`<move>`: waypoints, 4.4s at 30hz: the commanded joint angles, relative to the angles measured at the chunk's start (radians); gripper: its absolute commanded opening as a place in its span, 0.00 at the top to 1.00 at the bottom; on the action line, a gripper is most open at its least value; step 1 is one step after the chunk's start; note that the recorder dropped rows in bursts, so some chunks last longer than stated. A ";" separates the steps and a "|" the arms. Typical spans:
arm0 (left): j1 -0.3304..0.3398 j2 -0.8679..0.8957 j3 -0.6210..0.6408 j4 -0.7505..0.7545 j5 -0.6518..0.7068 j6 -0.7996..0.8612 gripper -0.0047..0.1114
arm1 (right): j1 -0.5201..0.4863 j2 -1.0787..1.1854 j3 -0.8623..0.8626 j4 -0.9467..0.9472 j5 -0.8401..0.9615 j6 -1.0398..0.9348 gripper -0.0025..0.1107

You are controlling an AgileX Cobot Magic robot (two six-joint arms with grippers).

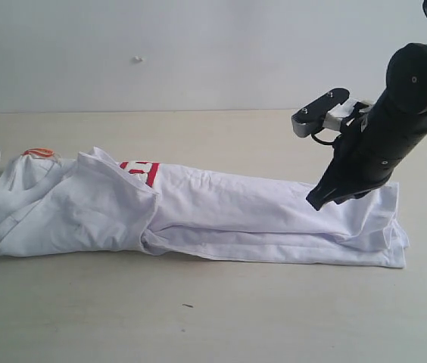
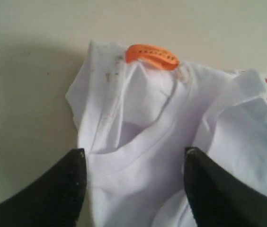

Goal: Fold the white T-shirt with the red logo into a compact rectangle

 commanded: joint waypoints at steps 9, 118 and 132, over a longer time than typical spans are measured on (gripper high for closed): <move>0.060 0.296 -0.267 -0.074 0.267 0.057 0.44 | -0.003 -0.009 -0.005 -0.001 -0.013 -0.022 0.98; -1.264 0.241 -0.723 0.466 -0.088 -0.253 0.37 | -0.003 -0.599 -0.104 -0.024 0.126 0.155 0.98; -1.084 0.154 -0.654 0.569 0.001 -0.364 0.96 | -0.003 -0.599 -0.104 -0.016 0.133 0.155 0.98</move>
